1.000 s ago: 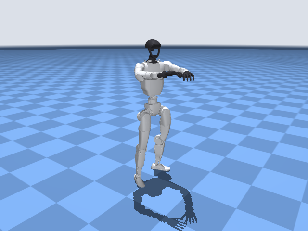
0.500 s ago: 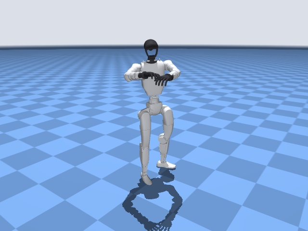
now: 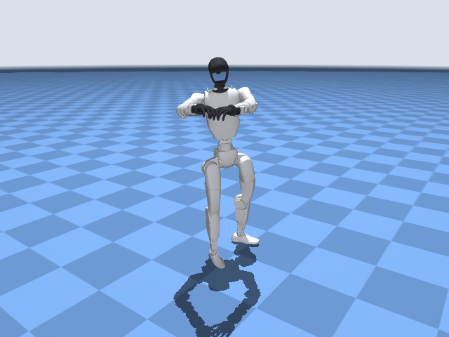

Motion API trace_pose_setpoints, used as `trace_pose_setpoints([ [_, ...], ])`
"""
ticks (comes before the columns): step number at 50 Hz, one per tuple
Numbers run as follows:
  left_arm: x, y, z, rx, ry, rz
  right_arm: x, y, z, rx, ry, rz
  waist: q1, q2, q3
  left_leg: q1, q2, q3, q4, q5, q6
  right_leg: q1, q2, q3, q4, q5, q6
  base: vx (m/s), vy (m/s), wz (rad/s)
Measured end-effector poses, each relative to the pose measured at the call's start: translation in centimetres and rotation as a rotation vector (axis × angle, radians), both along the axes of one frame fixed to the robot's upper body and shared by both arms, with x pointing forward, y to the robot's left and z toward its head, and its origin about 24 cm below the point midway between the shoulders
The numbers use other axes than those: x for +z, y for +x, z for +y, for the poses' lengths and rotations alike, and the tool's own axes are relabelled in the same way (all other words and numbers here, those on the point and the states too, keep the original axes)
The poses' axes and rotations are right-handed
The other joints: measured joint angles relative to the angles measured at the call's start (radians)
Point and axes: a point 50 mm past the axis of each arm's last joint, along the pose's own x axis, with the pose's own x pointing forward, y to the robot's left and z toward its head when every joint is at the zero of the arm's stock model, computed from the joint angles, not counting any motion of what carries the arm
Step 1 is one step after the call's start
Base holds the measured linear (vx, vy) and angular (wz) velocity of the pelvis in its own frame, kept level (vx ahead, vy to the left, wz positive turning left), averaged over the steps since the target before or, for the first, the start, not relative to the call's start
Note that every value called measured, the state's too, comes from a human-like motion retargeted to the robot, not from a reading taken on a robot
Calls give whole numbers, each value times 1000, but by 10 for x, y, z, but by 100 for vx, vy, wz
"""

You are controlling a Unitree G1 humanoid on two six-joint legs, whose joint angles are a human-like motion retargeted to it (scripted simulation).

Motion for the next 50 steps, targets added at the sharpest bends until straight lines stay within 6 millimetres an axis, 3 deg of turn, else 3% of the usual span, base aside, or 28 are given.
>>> trace_pose_setpoints([
  [9,6,-14,-1,-111,41,-70,-12,2,-4,14,36,12,40,-19,-1,-23,-16,-59,8,-7,4,5,-36,-48,21,-21,0,-2,5,34],
  [18,4,-17,14,-132,113,-132,-28,1,10,79,13,59,116,-40,-6,-56,-42,-153,21,-17,8,26,-91,-128,36,-41,0,-2,9,54],
  [30,-10,-7,38,-62,106,-3,-38,1,25,120,45,111,229,-72,-10,-88,-81,-302,31,-24,0,84,-157,-265,58,-68,-12,-1,10,66],
  [38,-9,-7,58,-33,91,-190,-38,-1,31,181,70,26,300,-101,-14,-100,-100,-396,17,-20,-11,107,-187,-352,105,-93,-29,2,9,63],
  [50,-27,5,86,75,177,76,-43,2,34,146,59,167,418,-148,-31,-105,-132,-508,-16,-16,-20,128,-234,-458,182,-127,-45,3,8,51],
])
